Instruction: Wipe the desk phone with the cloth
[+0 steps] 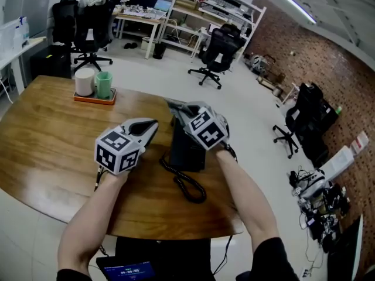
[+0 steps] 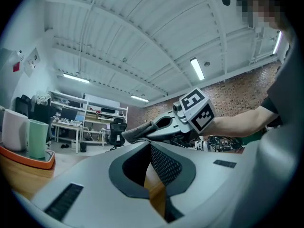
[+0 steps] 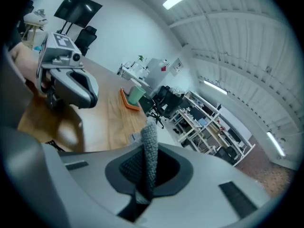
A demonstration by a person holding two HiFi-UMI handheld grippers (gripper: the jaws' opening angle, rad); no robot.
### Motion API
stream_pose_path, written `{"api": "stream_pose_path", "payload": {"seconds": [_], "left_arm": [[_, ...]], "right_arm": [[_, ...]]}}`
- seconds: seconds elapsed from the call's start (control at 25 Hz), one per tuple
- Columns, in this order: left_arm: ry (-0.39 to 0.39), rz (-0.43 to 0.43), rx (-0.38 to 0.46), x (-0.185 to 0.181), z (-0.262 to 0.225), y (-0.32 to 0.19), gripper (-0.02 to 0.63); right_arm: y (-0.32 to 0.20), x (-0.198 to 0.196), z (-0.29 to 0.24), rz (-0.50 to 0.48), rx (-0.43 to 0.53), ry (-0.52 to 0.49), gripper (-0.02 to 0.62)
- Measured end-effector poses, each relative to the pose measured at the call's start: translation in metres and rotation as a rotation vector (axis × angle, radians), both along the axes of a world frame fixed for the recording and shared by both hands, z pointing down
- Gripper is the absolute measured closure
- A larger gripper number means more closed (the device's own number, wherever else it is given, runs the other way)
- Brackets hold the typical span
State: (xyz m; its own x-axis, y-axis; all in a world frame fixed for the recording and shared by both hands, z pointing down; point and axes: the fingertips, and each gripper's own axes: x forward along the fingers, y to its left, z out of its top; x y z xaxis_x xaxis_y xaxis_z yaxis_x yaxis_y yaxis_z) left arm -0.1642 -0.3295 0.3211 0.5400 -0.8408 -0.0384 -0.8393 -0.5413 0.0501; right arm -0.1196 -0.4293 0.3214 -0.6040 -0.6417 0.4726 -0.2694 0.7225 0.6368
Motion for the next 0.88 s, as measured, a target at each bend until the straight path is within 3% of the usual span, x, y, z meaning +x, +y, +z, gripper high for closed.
{"api": "stream_pose_path", "payload": {"seconds": [0.12, 0.24, 0.52, 0.6, 0.76, 0.88], "left_arm": [[0.013, -0.001, -0.007, -0.001, -0.002, 0.000, 0.611], [0.026, -0.006, -0.016, -0.004, -0.001, 0.001, 0.611], [0.026, -0.009, -0.027, -0.005, -0.002, -0.001, 0.611], [0.020, -0.004, -0.029, -0.004, 0.001, 0.000, 0.611], [0.023, 0.000, -0.033, -0.008, 0.006, -0.001, 0.612], [0.033, -0.001, -0.033, -0.007, 0.006, 0.000, 0.611]], "right_arm": [[0.019, 0.003, 0.007, -0.041, -0.016, 0.033, 0.568], [0.065, 0.003, 0.023, -0.153, -0.064, 0.101, 0.568], [0.174, 0.034, 0.067, -0.433, -0.193, 0.353, 0.568], [0.162, 0.030, 0.055, -0.403, -0.188, 0.305, 0.569], [0.068, 0.007, -0.006, -0.141, -0.022, 0.007, 0.568], [0.013, 0.002, -0.017, 0.000, 0.025, -0.064, 0.568]]}}
